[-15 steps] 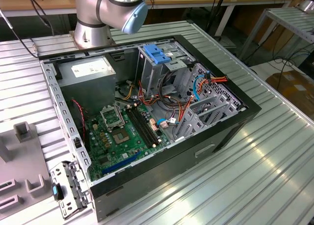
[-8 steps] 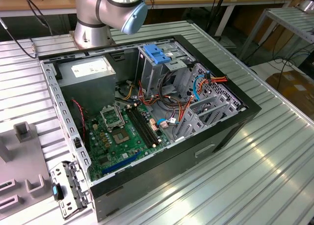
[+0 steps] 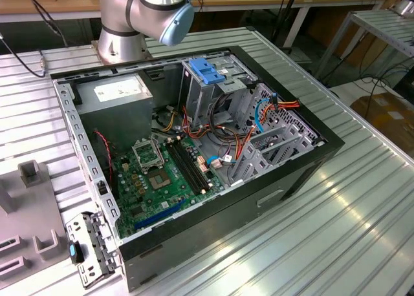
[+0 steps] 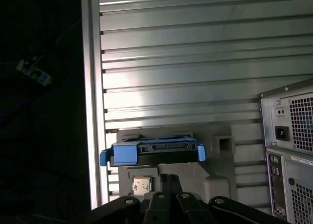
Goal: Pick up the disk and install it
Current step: 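Reach for the disk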
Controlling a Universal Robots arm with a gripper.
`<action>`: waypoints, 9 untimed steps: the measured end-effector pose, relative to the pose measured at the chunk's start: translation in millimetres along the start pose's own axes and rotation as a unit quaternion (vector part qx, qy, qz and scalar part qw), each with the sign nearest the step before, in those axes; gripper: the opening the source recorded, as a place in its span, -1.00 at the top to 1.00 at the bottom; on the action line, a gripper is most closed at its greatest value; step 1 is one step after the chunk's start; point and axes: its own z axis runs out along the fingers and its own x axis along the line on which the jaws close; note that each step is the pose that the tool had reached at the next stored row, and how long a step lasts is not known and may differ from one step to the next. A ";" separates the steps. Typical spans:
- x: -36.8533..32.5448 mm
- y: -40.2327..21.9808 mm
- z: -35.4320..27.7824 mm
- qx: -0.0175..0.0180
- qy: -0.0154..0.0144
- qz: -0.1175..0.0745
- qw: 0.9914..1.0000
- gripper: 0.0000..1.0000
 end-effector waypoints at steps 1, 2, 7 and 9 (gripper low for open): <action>2.6 -0.2 0.1 0.000 0.000 0.000 1.000 0.79; 4.6 -0.4 0.2 0.000 0.000 0.000 1.000 0.79; 12.7 -1.0 0.4 0.000 0.000 0.000 1.000 0.79; 15.9 -1.2 0.4 0.000 0.000 0.000 1.000 0.79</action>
